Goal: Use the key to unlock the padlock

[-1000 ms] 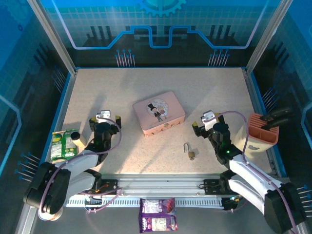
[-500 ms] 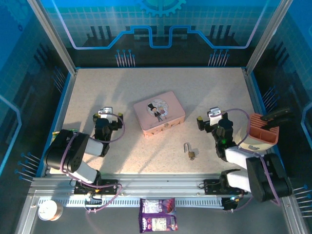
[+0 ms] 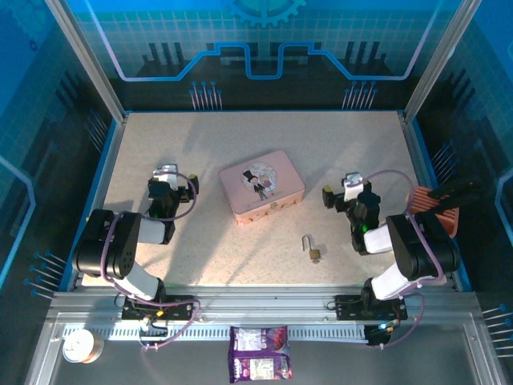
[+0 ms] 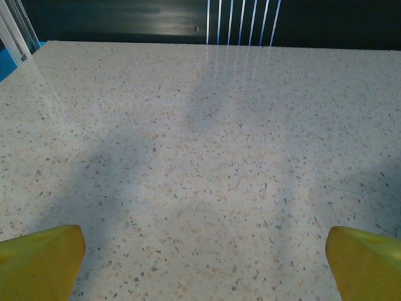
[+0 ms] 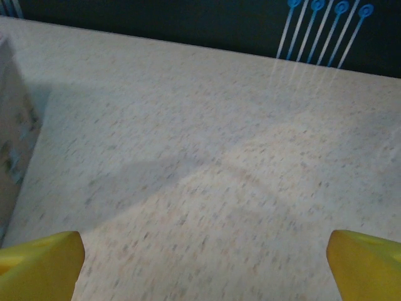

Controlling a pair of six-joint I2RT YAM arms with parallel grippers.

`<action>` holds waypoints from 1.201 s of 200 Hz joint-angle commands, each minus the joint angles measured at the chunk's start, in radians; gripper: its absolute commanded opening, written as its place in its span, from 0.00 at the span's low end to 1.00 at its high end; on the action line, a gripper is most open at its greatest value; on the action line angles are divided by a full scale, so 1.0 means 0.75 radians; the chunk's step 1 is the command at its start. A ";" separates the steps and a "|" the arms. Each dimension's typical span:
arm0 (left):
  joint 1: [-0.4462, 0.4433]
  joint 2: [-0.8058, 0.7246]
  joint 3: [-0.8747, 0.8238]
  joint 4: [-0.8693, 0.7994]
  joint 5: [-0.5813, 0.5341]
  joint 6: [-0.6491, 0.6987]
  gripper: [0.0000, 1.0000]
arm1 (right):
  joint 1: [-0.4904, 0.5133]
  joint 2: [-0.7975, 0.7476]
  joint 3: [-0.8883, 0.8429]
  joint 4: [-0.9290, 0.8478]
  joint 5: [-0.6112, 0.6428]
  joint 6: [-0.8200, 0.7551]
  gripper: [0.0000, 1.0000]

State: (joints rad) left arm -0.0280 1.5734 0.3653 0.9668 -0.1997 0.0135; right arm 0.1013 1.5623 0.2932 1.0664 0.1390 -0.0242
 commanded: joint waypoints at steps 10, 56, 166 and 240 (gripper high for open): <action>0.009 -0.024 0.006 -0.017 0.020 -0.037 0.99 | -0.019 -0.021 0.096 -0.136 0.175 0.077 1.00; 0.009 -0.023 0.004 -0.011 0.009 -0.042 0.99 | -0.020 -0.023 0.101 -0.145 0.170 0.074 1.00; 0.008 -0.024 0.004 -0.013 0.013 -0.041 0.99 | -0.015 -0.021 0.102 -0.146 0.175 0.071 1.00; 0.009 -0.024 0.004 -0.014 0.013 -0.039 0.99 | -0.015 -0.023 0.102 -0.146 0.176 0.070 1.00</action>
State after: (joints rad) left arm -0.0280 1.5734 0.3653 0.9474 -0.2001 -0.0013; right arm 0.1005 1.5558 0.3641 0.9501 0.2546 0.0200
